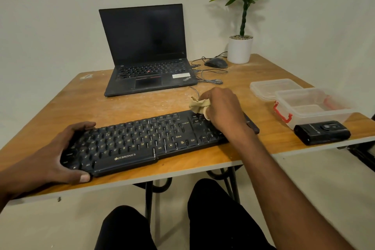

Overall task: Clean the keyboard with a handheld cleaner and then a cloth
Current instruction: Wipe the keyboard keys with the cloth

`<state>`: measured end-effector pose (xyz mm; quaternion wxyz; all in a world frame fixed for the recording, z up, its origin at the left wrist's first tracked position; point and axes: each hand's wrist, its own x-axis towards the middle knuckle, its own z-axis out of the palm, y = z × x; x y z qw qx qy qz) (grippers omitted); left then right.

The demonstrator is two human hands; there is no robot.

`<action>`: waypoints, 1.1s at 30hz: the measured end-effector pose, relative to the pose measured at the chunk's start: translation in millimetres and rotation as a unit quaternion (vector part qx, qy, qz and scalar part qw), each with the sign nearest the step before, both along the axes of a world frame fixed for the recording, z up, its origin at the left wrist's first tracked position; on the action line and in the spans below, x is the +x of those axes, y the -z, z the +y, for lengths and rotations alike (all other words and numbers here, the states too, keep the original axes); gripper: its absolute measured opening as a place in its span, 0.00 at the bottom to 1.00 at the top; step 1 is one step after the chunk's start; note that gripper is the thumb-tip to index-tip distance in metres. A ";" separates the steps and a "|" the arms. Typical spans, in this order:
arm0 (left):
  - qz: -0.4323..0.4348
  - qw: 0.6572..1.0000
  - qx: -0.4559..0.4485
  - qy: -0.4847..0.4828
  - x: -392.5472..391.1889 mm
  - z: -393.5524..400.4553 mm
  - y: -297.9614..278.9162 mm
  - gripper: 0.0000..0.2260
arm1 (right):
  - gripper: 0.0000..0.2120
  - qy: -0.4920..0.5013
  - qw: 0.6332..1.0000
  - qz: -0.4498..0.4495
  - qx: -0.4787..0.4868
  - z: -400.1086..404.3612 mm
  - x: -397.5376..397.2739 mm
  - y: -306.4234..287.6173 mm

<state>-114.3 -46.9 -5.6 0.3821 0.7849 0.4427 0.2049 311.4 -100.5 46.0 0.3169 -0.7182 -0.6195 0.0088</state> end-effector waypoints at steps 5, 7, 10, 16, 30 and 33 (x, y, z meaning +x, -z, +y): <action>0.003 1.000 -0.003 -0.001 4.0 -2.9 -1.4 0.59 | 0.19 0.076 0.997 -0.004 0.011 -3.1 34.8 -0.7; -0.005 1.000 -0.007 -0.003 4.4 -3.6 -1.3 0.59 | 0.20 0.124 0.992 -0.003 0.019 -4.8 50.7 -0.9; -0.004 1.000 -0.003 -0.005 3.6 -1.7 -0.4 0.59 | 0.20 0.140 0.990 0.004 0.017 -6.2 56.8 0.5; -0.005 1.000 -0.005 -0.012 2.1 -1.8 0.4 0.59 | 0.20 0.076 0.997 0.003 0.035 -18.6 41.0 3.7; 0.001 1.000 -0.002 -0.009 -0.4 1.6 1.5 0.59 | 0.20 0.059 0.997 0.046 0.022 -58.2 32.3 3.5; -0.001 1.000 -0.008 0.003 -1.4 3.0 1.4 0.59 | 0.22 0.013 0.999 0.045 0.022 -61.9 18.4 5.9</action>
